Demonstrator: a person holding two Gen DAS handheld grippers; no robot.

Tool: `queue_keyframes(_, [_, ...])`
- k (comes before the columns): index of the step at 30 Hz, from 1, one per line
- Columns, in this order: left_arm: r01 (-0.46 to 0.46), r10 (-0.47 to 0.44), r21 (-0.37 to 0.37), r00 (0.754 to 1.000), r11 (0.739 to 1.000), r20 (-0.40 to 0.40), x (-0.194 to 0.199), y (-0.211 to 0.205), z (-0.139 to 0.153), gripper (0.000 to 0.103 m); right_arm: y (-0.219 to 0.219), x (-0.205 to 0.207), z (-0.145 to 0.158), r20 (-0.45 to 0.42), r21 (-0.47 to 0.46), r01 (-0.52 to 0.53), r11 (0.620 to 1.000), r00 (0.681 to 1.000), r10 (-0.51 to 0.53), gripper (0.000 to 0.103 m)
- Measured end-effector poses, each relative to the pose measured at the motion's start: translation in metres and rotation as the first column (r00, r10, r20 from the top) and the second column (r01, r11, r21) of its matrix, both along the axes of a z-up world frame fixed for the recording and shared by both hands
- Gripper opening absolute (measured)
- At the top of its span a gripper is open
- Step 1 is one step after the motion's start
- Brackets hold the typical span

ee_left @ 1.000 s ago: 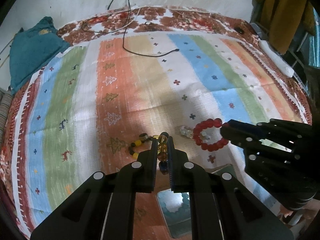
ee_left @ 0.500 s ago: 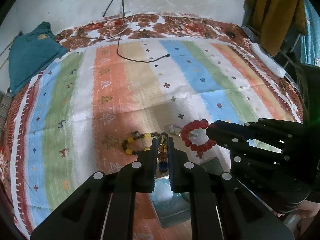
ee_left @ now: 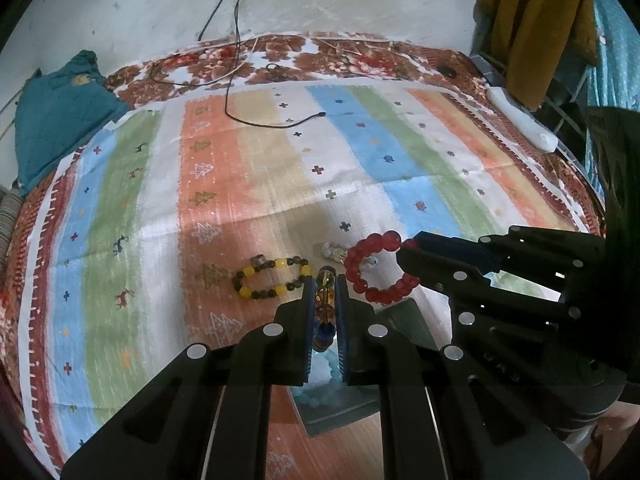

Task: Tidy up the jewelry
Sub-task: 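Lift and carry both bracelets toward the silver tin, then lower the red bracelet into the tin with the right gripper while the left lowers the multicoloured one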

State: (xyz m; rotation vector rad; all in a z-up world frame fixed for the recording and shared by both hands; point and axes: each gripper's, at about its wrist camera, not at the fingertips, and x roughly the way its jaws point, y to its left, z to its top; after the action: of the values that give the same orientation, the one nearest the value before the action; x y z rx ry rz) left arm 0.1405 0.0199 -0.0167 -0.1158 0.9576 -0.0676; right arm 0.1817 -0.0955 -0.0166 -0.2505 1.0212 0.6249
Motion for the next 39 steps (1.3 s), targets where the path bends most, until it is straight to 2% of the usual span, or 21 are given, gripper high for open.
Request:
queue_keyframes(28, [0.028,-0.028,-0.021,0.999,0.999,0.033,-0.037,-0.012,0.007,0.009,-0.012,-0.038,0.006,-0.003,0.012,-0.031,0.999,1.0,0.031,0.014])
queue_keyframes(39, [0.021,-0.02,-0.025,0.999,0.999,0.038,-0.047,-0.013,0.006,0.009,-0.03,-0.054,0.007,-0.009,0.02,-0.019,1.0,1.0,0.019,0.014])
